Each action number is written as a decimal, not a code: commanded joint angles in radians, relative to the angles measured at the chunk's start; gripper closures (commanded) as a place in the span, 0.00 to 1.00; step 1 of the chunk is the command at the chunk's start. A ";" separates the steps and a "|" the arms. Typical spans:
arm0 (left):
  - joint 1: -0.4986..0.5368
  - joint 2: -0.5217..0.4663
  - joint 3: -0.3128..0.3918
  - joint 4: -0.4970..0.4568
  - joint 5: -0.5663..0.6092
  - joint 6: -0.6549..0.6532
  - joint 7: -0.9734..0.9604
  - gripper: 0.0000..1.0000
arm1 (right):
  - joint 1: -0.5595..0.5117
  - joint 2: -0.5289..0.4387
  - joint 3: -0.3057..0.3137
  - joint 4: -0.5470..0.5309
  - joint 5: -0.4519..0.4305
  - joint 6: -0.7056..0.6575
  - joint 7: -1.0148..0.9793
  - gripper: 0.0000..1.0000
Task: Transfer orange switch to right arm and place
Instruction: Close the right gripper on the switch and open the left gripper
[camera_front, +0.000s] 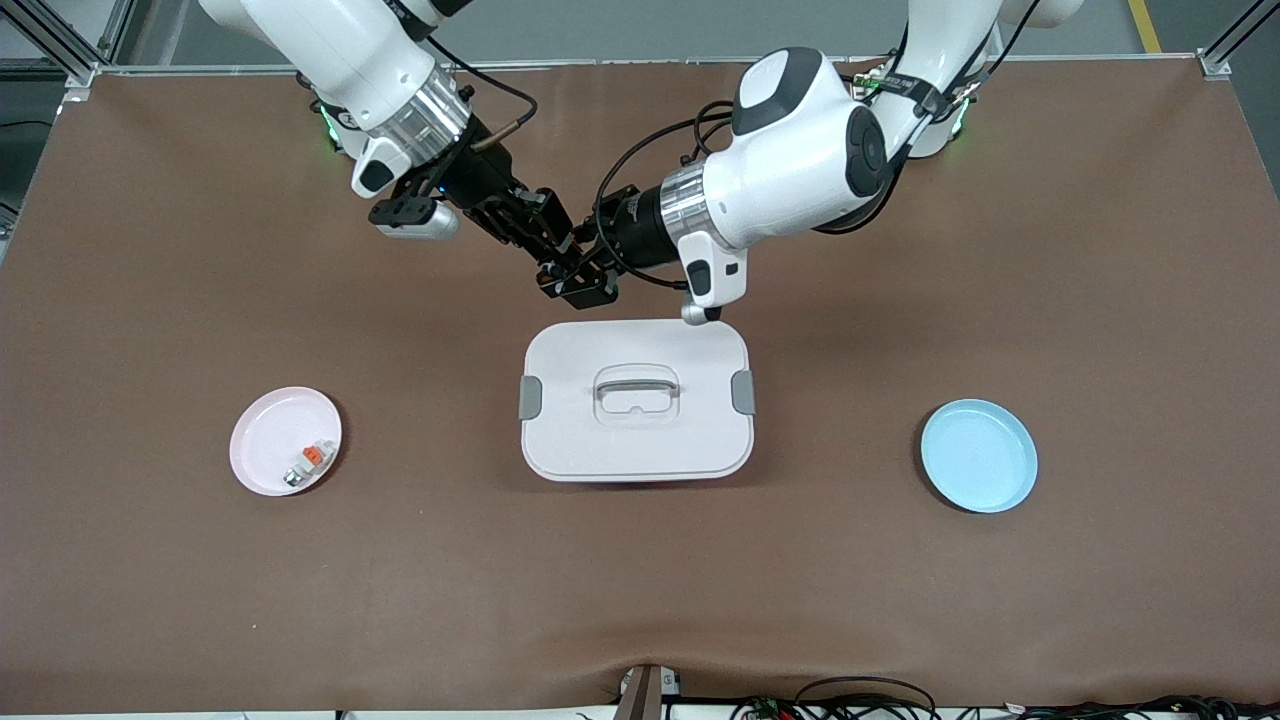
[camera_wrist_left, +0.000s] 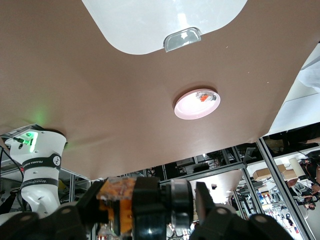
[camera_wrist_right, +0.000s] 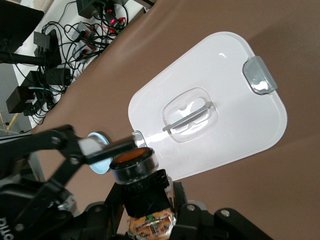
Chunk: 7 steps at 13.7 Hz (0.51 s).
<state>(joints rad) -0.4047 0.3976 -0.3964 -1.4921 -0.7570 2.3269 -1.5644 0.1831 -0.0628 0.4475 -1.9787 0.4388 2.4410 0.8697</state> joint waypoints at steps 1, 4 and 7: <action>0.001 -0.014 -0.004 0.006 0.024 0.006 -0.038 0.00 | 0.009 0.006 -0.006 0.000 -0.020 -0.002 0.032 1.00; 0.001 -0.023 -0.004 0.006 0.025 0.002 -0.060 0.00 | 0.004 0.006 -0.006 0.003 -0.020 -0.011 0.017 1.00; 0.007 -0.039 -0.002 0.004 0.027 -0.011 -0.060 0.00 | -0.002 0.006 -0.009 0.012 -0.053 -0.072 -0.159 1.00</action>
<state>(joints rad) -0.4043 0.3875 -0.3963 -1.4828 -0.7544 2.3262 -1.5946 0.1829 -0.0577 0.4437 -1.9829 0.4183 2.4165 0.8123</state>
